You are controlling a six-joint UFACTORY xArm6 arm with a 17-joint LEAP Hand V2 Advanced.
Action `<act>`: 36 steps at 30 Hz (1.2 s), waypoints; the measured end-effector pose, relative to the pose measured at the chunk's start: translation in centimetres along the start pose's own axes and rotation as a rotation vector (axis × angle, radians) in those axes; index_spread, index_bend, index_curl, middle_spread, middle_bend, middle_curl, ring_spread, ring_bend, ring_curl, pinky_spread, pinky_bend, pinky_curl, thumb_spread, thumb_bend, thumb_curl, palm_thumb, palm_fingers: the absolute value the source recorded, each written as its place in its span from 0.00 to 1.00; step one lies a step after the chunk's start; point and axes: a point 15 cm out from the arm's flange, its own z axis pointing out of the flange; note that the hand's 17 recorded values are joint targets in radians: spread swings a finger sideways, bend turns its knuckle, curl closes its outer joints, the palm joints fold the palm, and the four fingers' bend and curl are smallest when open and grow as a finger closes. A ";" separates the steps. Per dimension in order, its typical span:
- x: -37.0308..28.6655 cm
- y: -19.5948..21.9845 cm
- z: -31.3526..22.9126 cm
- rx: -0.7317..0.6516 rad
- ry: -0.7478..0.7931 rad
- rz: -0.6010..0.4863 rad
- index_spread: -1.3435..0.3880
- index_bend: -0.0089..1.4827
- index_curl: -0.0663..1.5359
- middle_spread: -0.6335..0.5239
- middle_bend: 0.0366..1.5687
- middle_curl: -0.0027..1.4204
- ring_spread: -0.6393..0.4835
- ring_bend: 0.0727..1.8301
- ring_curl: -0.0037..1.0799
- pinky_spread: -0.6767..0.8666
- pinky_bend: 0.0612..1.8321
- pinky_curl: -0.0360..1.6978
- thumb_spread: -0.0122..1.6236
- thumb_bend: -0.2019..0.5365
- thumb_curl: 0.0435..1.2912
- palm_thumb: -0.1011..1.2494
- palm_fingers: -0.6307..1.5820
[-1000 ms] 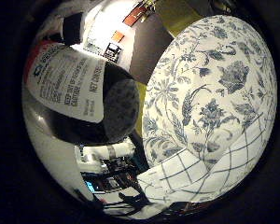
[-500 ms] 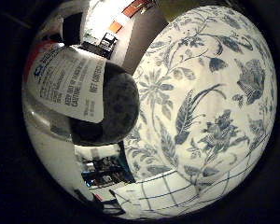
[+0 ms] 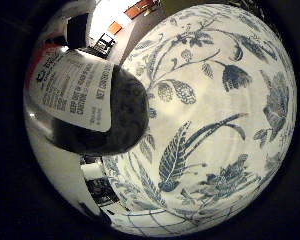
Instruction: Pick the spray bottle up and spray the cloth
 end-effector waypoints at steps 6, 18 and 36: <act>0.1 -0.1 0.9 0.001 -0.010 0.003 0.68 0.79 0.48 0.49 0.85 0.40 0.44 0.78 0.53 0.30 0.53 0.73 0.58 0.26 0.63 0.83 0.84; -1.0 -2.4 -3.9 0.131 -0.039 -0.044 0.65 0.38 0.43 0.50 0.68 0.36 0.44 0.71 0.47 0.20 0.56 0.56 0.43 0.23 0.57 0.72 0.71; -1.0 0.0 -3.5 0.040 -0.069 -0.016 0.58 0.19 0.38 0.50 0.51 0.33 0.44 0.54 0.39 0.39 0.35 0.45 0.62 0.24 0.43 0.69 0.43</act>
